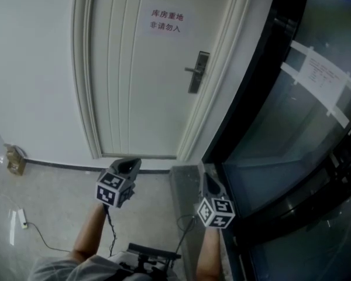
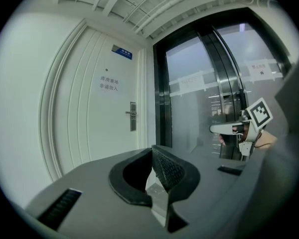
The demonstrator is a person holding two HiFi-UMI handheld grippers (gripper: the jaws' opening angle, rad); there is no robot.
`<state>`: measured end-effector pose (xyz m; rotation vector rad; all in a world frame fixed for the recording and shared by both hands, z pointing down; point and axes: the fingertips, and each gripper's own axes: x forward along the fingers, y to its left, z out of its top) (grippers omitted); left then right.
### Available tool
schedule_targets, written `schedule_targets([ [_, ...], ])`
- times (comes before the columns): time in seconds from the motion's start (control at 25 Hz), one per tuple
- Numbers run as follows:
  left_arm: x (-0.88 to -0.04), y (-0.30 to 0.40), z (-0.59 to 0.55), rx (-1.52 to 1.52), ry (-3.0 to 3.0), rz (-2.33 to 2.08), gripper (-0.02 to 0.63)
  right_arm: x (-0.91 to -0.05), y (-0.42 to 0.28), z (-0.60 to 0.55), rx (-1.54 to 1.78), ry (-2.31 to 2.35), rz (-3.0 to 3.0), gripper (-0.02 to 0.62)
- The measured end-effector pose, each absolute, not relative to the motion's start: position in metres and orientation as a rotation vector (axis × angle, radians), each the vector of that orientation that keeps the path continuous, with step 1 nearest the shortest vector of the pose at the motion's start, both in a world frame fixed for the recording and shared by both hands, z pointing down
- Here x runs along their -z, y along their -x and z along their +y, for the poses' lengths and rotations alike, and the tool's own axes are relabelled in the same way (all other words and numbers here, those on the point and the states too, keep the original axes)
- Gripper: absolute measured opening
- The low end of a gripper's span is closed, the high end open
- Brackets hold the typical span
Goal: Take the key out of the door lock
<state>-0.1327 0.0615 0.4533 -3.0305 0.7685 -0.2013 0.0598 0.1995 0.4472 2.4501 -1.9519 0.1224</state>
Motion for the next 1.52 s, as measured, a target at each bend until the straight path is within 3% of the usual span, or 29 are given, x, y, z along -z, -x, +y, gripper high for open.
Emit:
schedule_targets([
  [0.8, -0.46, 0.097, 0.068, 0.224, 3.001, 0.854, 0.006, -0.46, -0.1, 0.192, -0.148, -2.377, -2.035, 0.012],
  [1.52, -0.444, 0.032, -0.031, 0.209, 3.002, 0.81, 0.006, -0.45, -0.157, 0.101, -0.136, -2.396, -2.0, 0.012],
])
